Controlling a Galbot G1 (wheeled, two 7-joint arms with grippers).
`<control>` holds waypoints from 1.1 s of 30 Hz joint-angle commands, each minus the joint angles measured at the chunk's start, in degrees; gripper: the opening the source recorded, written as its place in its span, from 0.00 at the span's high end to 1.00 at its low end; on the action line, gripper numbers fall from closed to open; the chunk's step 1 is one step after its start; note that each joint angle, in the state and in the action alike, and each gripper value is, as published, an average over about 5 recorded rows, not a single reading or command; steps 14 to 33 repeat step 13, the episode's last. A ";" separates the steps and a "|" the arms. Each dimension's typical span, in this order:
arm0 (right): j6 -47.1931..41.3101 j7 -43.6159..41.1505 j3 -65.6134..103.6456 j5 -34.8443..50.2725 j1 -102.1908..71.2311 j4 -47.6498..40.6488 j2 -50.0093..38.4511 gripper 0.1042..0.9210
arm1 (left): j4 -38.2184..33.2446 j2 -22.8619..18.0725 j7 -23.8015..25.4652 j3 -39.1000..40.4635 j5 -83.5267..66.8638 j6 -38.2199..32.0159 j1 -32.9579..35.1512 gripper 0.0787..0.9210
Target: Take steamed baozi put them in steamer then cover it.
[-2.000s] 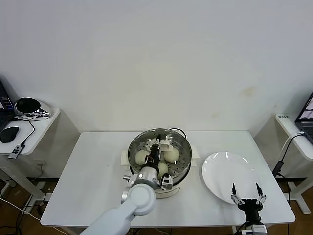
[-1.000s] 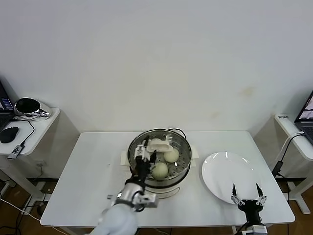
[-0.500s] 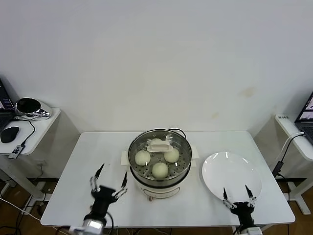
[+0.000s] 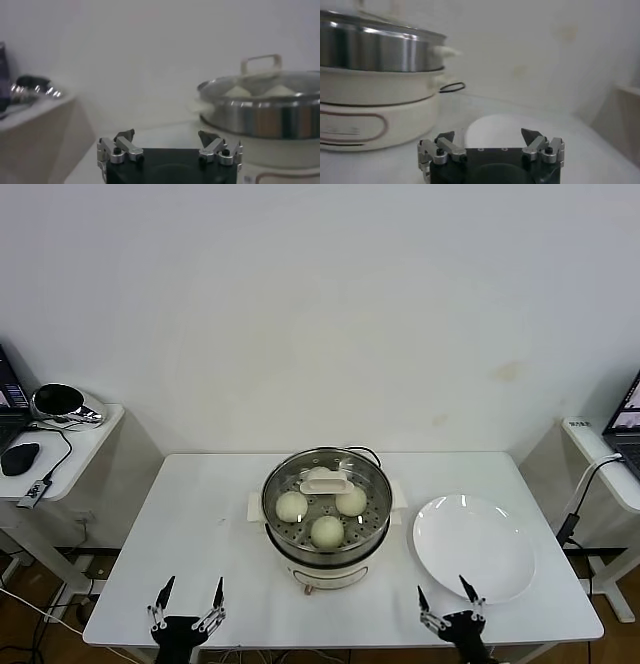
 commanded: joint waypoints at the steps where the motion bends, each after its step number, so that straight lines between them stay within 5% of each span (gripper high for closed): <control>1: -1.78 -0.48 -4.14 1.90 -3.30 3.65 -1.10 0.12 | 2.84 -1.64 1.36 -2.16 -5.18 -2.30 3.13 0.12; 33: -1.10 -0.22 -3.74 1.39 -4.07 3.41 -1.07 0.12 | 4.39 -1.63 2.07 -1.72 -3.49 -1.59 2.31 0.12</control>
